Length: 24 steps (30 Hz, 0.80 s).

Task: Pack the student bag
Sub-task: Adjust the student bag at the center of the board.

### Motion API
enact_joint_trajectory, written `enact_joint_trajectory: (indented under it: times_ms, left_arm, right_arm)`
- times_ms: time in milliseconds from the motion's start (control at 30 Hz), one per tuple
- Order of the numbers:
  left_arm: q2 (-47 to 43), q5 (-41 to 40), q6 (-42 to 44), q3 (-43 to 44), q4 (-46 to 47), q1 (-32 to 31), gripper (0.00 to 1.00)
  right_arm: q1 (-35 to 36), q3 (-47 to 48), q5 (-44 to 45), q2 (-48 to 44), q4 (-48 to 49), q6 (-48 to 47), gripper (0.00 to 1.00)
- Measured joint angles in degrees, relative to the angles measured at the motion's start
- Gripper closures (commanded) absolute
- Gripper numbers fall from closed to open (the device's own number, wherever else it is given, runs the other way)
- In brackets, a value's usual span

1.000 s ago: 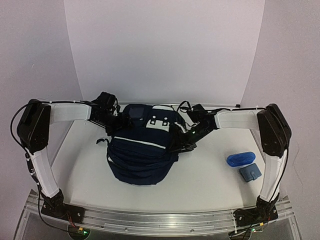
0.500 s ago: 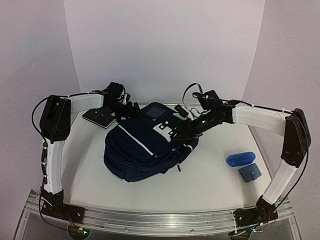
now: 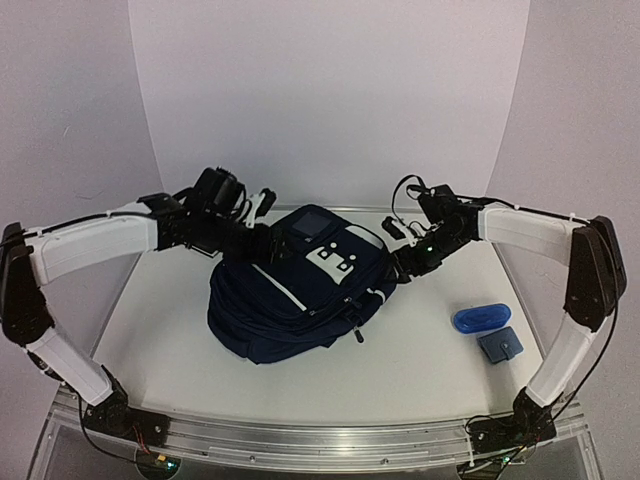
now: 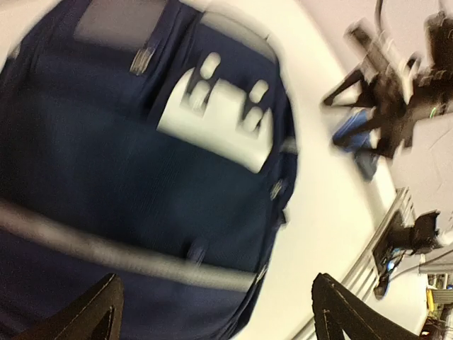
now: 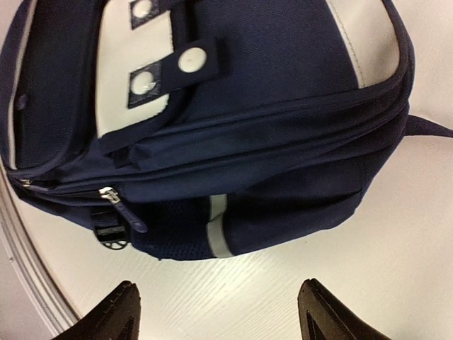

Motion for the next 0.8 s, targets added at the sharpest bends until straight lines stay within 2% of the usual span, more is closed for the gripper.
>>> enact_joint_trajectory:
  times_ms: [200,333,400,533,633,800]
  left_arm:
    - [-8.4,-3.7,-10.5,-19.6,1.5,1.8,0.08]
    - [-10.8,-5.4,-16.7,-25.9,4.4,2.0,0.09]
    - [-10.9,-5.5,-19.1,-28.1,7.1,2.0,0.10]
    - [-8.7,-5.4,-21.1,-28.6,10.7,1.9,0.12]
    - [-3.9,-5.3,-21.4,-25.9,11.6,1.9,0.13]
    - [6.2,-3.1,-19.0,-16.4,11.8,4.8,0.17]
  right_arm:
    - [-2.0,10.0,1.8,9.0,-0.7,2.0,0.15]
    - [-3.9,15.4,0.1,15.4,0.2,5.4,0.21]
    - [-4.5,16.1,-1.1,17.8,0.3,6.9,0.29]
    - [-5.2,16.2,-5.4,21.1,0.2,9.5,0.43]
    - [-6.6,16.0,-8.8,21.2,0.6,10.7,0.45]
    - [-10.9,11.4,-13.3,19.7,2.6,11.4,0.51]
